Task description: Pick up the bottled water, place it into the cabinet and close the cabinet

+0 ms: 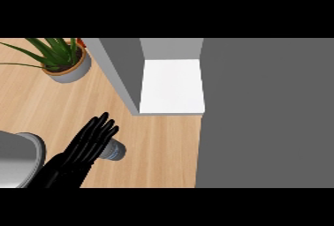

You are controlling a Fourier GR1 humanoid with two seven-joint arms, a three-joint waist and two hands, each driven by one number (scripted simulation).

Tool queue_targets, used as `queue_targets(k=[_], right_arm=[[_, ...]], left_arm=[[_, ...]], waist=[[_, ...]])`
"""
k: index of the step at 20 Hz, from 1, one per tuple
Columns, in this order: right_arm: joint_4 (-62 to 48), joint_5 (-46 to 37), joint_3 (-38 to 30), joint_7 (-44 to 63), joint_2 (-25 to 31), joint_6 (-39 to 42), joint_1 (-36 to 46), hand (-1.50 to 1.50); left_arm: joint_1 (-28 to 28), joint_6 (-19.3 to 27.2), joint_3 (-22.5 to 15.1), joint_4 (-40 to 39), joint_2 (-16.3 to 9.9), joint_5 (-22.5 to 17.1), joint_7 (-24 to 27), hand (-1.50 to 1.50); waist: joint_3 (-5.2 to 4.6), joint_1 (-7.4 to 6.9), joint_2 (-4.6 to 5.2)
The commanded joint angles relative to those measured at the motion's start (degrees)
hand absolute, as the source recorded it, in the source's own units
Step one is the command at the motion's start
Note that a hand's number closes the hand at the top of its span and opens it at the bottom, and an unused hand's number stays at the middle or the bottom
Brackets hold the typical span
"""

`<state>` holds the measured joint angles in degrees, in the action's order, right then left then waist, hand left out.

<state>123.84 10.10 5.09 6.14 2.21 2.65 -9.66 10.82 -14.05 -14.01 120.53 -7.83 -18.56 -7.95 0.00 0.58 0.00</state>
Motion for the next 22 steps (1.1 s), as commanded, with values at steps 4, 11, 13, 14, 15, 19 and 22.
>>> queue_targets(k=[4,11,13,14,15,19,22], right_arm=[[4.94,6.29,2.10,0.47,-1.34,3.19,-11.27,-1.50],[6.42,10.28,-0.79,-1.43,0.43,6.77,-16.97,-1.50],[9.05,7.17,2.23,1.38,-0.59,4.56,-16.16,-1.50],[11.31,7.98,2.00,1.73,-0.51,4.63,-17.90,-1.50],[8.91,7.26,3.45,-3.17,-1.56,7.05,-21.14,-1.50],[6.33,7.06,2.26,-4.77,-0.71,8.61,-20.43,-1.50],[6.56,2.80,6.63,-6.60,-2.15,6.74,-21.67,-1.50]], left_arm=[[10.15,-4.88,1.52,7.21,-5.28,-11.19,-6.42,-1.50],[18.04,-16.95,9.11,1.98,-7.69,-12.67,2.58,-1.50],[16.67,-13.73,11.19,7.30,-9.20,-19.12,-4.43,-1.50],[17.50,-13.06,11.32,9.25,-9.05,-18.16,-5.05,-1.50],[18.94,-17.06,11.52,3.69,-7.96,-15.04,-0.40,-1.50],[17.35,-18.50,15.14,1.08,-7.84,-16.88,-0.35,-1.50],[20.93,-24.56,17.99,1.56,-8.59,-17.35,3.08,-1.50]], waist=[[0.02,-0.61,-0.17],[-0.01,-0.79,-0.17],[0.00,-0.69,-0.11],[0.00,-0.65,-0.14],[-0.01,-0.58,-0.18],[0.00,-0.55,-0.12],[-0.02,-0.77,-0.19]])
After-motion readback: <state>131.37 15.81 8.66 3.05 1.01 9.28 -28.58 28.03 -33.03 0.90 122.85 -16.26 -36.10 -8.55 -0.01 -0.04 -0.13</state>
